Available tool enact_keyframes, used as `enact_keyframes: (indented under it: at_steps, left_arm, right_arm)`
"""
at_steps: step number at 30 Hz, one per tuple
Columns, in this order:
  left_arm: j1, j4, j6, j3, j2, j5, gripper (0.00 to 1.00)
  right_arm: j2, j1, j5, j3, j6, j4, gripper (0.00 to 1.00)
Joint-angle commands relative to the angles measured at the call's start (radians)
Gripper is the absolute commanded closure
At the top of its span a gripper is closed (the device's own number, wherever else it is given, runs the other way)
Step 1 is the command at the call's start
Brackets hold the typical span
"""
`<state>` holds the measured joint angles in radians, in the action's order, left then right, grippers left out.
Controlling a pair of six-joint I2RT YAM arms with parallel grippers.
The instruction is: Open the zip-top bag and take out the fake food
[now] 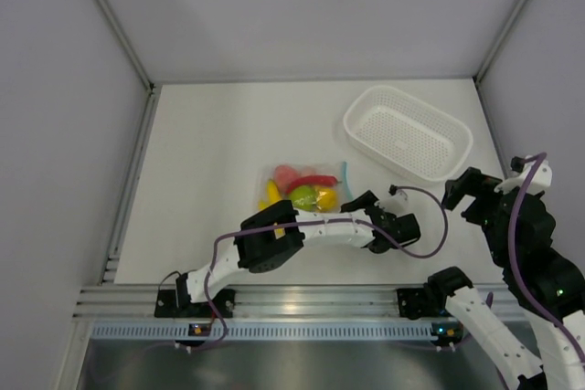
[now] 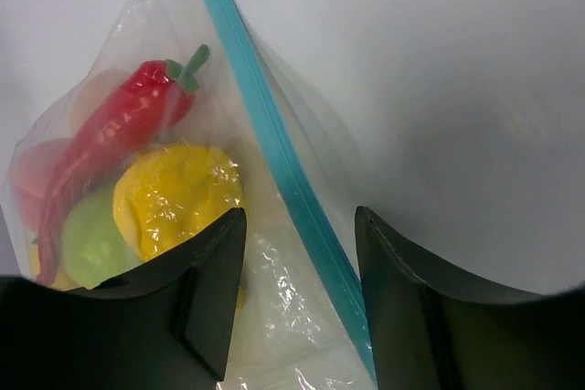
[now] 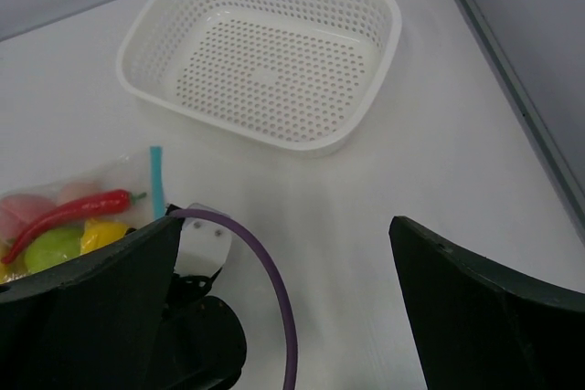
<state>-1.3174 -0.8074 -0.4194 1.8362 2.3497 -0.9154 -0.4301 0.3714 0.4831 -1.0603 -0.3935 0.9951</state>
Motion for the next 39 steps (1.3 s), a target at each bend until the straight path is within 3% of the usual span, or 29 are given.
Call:
enact_keyframes:
  at_steps: [1, 4, 5, 8, 9, 16, 21, 24, 31, 32, 36, 38, 39]
  left_arm:
    - [0.014, -0.022, -0.009, -0.026, -0.007, 0.02, 0.44]
    - [0.017, -0.022, -0.018, -0.026, -0.024, 0.016, 0.62]
    - [0.017, -0.021, -0.021, -0.028, -0.035, 0.015, 0.73]
    - [0.023, -0.019, -0.041, -0.026, -0.062, 0.018, 0.9]
    - [0.03, -0.019, -0.056, -0.029, -0.072, 0.018, 1.0]
    - [0.104, -0.015, -0.159, -0.063, -0.203, 0.078, 1.0]
    - [0.176, -0.015, -0.28, -0.106, -0.361, 0.055, 1.0]
    - [0.187, -0.015, -0.37, -0.14, -0.469, -0.051, 1.0]
    - [0.211, -0.013, -0.567, -0.213, -0.707, -0.194, 1.0]
    - [0.211, -0.015, -0.591, -0.221, -0.755, -0.21, 1.0]
    - [0.211, -0.013, -0.761, -0.294, -0.865, -0.215, 1.0]
    - [0.211, -0.015, -0.832, -0.36, -0.924, -0.211, 1.0]
    - [0.211, -0.013, -0.916, -0.386, -0.946, -0.208, 1.0]
  right_arm:
    - [0.01, 0.008, -0.008, 0.002, 0.01, -0.041, 0.01]
    - [0.01, 0.008, -0.008, 0.008, 0.007, -0.046, 0.01]
    - [0.008, 0.009, -0.009, 0.011, 0.007, -0.052, 0.0]
    - [0.005, 0.008, -0.014, 0.016, 0.005, -0.053, 0.0]
    - [0.005, 0.008, -0.014, 0.017, 0.005, -0.055, 0.01]
    - [0.005, 0.008, -0.057, 0.042, 0.007, -0.099, 0.01]
    - [0.025, 0.008, -0.23, 0.097, 0.042, -0.197, 0.01]
    - [-0.001, 0.008, -0.417, 0.124, 0.083, -0.272, 0.01]
    - [-0.166, 0.012, -1.05, 0.194, 0.108, -0.551, 0.01]
    - [-0.205, 0.027, -1.075, 0.215, 0.099, -0.647, 0.01]
    - [-0.303, 0.176, -1.04, 0.208, 0.155, -0.753, 0.01]
    - [-0.372, 0.268, -0.93, 0.166, 0.227, -0.744, 0.01]
    - [-0.39, 0.373, -0.866, 0.158, 0.292, -0.756, 0.01]
